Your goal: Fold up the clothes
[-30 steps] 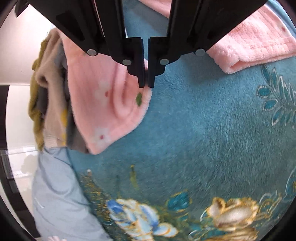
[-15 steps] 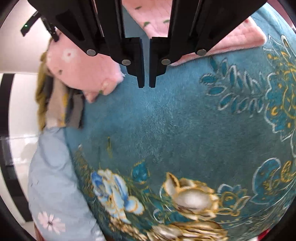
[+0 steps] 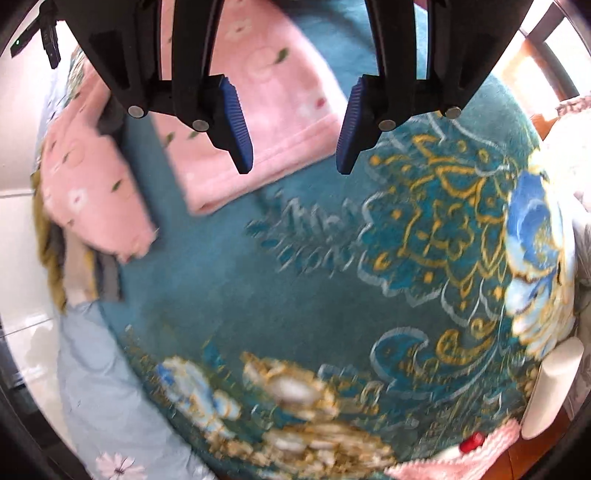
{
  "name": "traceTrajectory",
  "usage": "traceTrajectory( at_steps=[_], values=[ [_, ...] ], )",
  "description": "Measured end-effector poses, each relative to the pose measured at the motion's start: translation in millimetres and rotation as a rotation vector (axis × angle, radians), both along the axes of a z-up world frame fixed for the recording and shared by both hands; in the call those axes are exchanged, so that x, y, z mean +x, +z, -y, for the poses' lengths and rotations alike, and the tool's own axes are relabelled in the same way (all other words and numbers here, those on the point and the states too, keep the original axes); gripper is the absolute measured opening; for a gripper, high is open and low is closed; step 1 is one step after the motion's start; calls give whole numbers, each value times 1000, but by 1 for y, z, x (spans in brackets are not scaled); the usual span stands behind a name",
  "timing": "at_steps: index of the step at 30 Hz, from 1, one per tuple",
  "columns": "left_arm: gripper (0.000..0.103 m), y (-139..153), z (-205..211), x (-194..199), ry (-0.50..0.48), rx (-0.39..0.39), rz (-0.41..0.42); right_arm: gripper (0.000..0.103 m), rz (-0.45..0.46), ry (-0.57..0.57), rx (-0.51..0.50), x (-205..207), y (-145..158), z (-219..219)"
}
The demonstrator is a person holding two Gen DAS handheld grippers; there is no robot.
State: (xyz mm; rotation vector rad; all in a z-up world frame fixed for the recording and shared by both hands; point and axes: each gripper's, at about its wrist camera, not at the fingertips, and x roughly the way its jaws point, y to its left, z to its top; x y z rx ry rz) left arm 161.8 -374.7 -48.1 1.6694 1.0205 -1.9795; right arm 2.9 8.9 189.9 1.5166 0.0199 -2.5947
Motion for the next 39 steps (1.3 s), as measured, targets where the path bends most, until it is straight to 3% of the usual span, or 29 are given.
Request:
traceTrajectory(
  at_steps=[4,9,14,20,23,25,29,31,32,33,35,36,39],
  values=[
    [48,-20,5,15,33,18,59,62,46,-178,-30,47,-10,-80],
    [48,-29,3,22,32,91,34,62,107,-420,0,94,-19,-187],
    [48,-32,-1,22,7,116,25,62,185,-608,-91,139,-27,-277],
    [48,-32,-5,26,-30,97,36,62,217,-654,-170,191,-23,-324],
    [48,-35,-5,27,-32,106,38,64,296,-675,-306,217,-44,-338],
    [48,-38,-5,27,-33,113,39,64,329,-701,-346,237,-59,-341],
    [48,-37,-10,22,-60,89,48,65,398,-835,-519,270,-103,-345],
    [37,-35,-12,19,-70,85,30,65,397,-874,-560,273,-117,-337],
    [11,-34,-12,18,-68,91,21,65,379,-889,-577,271,-119,-332],
    [4,-33,-11,17,-66,98,12,64,359,-904,-592,268,-119,-328],
    [3,-19,-6,16,-31,81,-50,41,340,-923,-576,255,-112,-321],
    [3,-12,-4,15,-12,71,-83,12,334,-931,-559,248,-107,-318],
    [3,12,6,13,61,74,-195,10,210,-931,-474,228,-65,-312]
  ],
)
